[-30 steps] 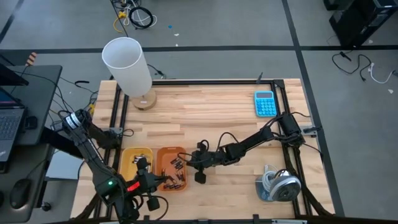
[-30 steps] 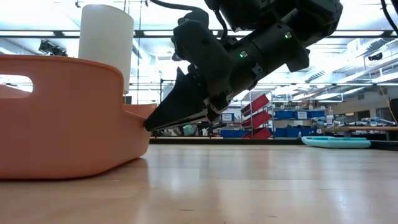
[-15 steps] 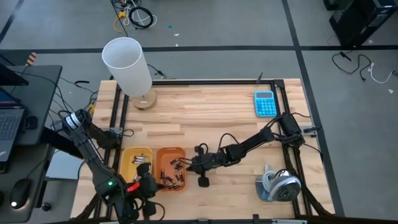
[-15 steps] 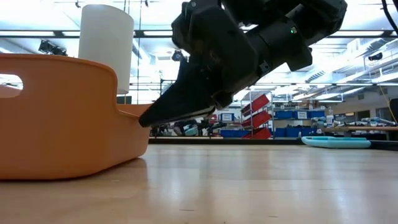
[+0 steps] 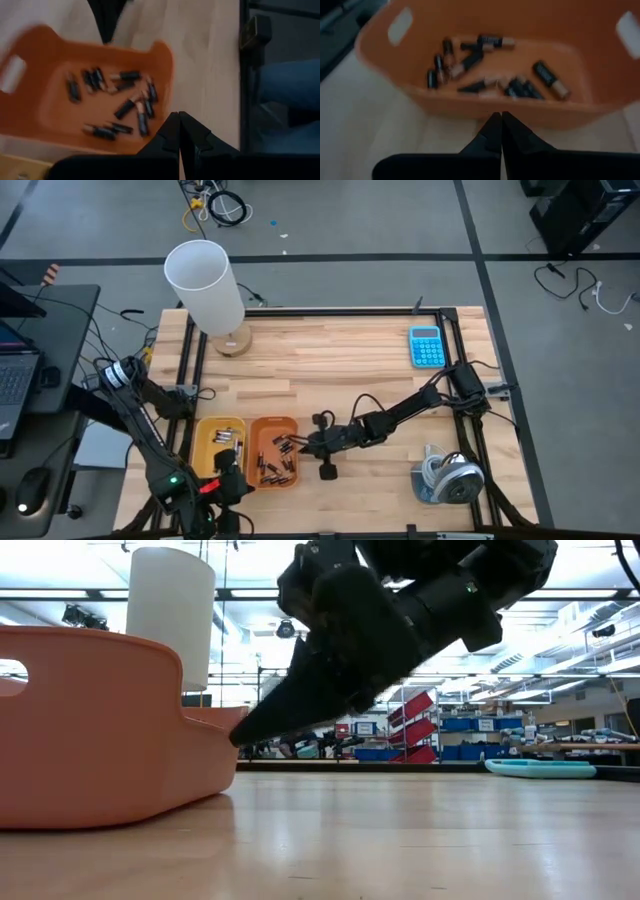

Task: Sort batteries
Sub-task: Move the orange bin to the right side of the yellow bin

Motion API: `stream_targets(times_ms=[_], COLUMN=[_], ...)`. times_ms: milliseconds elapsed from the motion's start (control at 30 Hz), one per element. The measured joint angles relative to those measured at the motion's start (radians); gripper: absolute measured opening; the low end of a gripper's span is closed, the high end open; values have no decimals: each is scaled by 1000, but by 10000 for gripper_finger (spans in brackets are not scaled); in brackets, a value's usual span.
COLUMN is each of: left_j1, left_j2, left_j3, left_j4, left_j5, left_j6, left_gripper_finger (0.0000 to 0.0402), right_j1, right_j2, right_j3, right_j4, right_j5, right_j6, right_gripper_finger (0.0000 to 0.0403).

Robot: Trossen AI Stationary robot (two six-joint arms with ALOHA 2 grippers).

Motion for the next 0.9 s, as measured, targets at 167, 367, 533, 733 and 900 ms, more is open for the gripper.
stream_targets(times_ms=[167, 367, 533, 733, 900], left_j1=[-11, -13, -8, -9, -9], left_j2=[23, 60, 92, 106, 105], left_j3=[-63, -75, -75, -75, -74], left_j4=[92, 119, 72, 51, -3], left_j5=[57, 54, 26, 41, 55], left_j6=[-43, -63, -131, -193, -228], left_gripper_finger=[0, 0, 0, 0, 0], right_j1=[21, 33, 10, -13, -27], right_j2=[-7, 13, 31, 38, 38], right_j3=[-1, -2, 1, 0, -1], right_j4=[-44, -62, 3, 24, 50], right_j5=[-30, 18, 33, 33, 13], right_j6=[11, 12, -28, -55, -75], right_gripper_finger=[0, 0, 0, 0, 0])
